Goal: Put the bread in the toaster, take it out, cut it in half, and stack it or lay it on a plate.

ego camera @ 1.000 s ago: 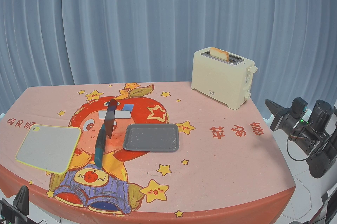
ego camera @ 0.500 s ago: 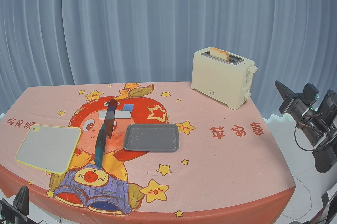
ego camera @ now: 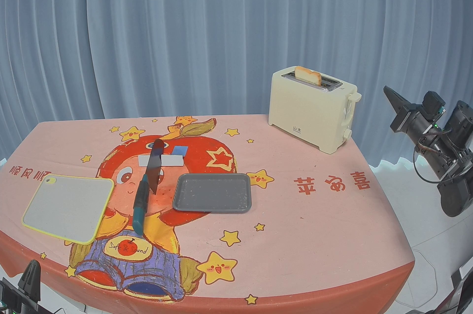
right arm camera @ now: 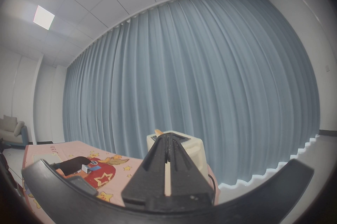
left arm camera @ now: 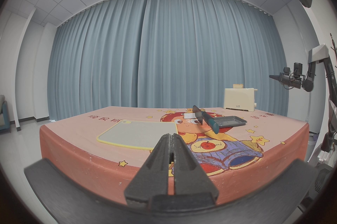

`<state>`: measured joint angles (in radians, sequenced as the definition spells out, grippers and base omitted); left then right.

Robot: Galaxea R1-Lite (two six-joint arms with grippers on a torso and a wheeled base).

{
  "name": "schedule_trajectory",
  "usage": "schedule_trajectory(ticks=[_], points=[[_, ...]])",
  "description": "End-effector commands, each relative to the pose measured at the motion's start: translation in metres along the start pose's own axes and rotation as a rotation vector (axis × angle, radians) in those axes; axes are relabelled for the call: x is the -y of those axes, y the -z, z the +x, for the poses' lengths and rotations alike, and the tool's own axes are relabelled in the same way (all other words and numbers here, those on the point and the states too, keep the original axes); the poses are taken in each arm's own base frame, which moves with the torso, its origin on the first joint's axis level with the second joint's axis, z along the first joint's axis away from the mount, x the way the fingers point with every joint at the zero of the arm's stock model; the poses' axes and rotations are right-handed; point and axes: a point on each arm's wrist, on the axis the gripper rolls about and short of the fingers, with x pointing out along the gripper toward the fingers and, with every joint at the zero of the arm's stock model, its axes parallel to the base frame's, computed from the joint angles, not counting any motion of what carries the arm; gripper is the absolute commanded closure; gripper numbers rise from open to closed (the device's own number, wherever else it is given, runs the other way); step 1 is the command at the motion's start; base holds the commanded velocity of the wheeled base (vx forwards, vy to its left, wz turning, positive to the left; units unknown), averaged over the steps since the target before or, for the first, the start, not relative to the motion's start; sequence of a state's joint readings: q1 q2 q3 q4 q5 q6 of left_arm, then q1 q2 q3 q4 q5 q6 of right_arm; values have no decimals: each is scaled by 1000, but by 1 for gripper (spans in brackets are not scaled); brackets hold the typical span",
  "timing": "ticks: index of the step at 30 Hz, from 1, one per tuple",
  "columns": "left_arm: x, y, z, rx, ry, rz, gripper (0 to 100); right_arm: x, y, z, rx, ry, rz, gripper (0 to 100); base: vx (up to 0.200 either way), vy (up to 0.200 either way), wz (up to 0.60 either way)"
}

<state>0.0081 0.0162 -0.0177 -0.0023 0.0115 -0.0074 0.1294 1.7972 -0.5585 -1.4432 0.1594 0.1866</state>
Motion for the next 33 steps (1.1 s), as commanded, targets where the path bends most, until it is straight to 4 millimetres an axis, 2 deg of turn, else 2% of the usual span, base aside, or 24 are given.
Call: schedule_trajectory(ticks=[1, 6, 17, 23, 28, 33], points=[[0, 5, 0, -1, -2, 0, 100, 12, -5, 12, -35, 37, -11, 100, 0, 0, 0], [0, 5, 0, -1, -2, 0, 100, 20, -12, 15, -50, 74, -57, 100, 0, 0, 0], [0, 5, 0, -1, 0, 0, 100, 28, -56, 50, -22, 94, -79, 100, 0, 0, 0], [0, 5, 0, -1, -2, 0, 100, 27, -57, 54, -56, 85, -84, 100, 0, 0, 0], [0, 5, 0, -1, -2, 0, 100, 29, -73, 63, -5, 75, -109, 100, 0, 0, 0], [0, 5, 0, -1, -2, 0, 100, 47, -82, 61, 10, 87, -114, 100, 0, 0, 0]])
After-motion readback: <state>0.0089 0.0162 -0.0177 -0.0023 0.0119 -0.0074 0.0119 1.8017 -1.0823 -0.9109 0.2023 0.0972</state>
